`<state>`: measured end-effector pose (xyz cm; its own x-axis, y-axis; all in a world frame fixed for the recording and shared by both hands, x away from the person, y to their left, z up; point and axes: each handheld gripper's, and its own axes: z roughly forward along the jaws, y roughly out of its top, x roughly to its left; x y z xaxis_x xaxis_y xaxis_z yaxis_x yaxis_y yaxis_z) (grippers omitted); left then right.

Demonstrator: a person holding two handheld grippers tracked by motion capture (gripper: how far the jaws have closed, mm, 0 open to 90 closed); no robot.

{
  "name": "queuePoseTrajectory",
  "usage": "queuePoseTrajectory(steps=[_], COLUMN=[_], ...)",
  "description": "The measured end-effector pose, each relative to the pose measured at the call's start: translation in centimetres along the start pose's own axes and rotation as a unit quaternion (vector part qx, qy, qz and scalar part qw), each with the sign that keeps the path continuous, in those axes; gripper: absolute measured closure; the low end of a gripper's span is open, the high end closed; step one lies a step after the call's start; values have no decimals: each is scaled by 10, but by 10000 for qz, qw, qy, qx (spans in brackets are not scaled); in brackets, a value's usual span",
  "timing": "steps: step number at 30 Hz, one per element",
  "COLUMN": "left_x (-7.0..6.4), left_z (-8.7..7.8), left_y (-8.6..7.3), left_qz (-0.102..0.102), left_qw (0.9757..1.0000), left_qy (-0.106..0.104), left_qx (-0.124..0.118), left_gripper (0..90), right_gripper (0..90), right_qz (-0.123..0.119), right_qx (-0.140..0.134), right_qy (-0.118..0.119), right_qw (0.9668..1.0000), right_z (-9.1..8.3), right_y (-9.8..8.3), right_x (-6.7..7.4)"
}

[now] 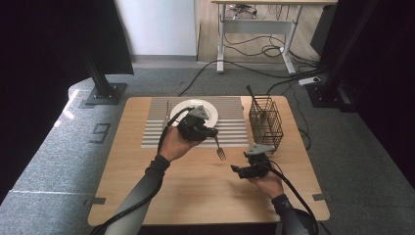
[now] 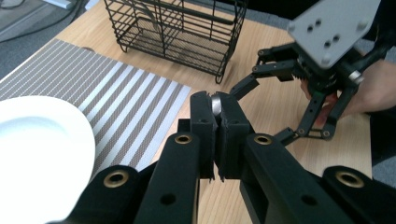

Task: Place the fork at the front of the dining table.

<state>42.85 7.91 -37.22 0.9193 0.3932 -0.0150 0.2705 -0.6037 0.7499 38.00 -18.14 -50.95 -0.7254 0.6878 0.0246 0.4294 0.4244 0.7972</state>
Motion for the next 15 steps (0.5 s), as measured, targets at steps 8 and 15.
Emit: queuePoseTrajectory(steps=[8,15], left_x=[-3,-4], left_z=[1,6], left_y=[0,-1], left_qz=[34,25], left_qw=[10000,9999], left_qy=[-41,-61], left_qx=[54,119], left_gripper=[867,867], right_gripper=[447,642], right_qz=[-383,-587], right_qx=[50,109], right_qy=[178,146], right_qw=[9991,9981], right_z=[12,18], right_y=[43,71], right_x=[14,26])
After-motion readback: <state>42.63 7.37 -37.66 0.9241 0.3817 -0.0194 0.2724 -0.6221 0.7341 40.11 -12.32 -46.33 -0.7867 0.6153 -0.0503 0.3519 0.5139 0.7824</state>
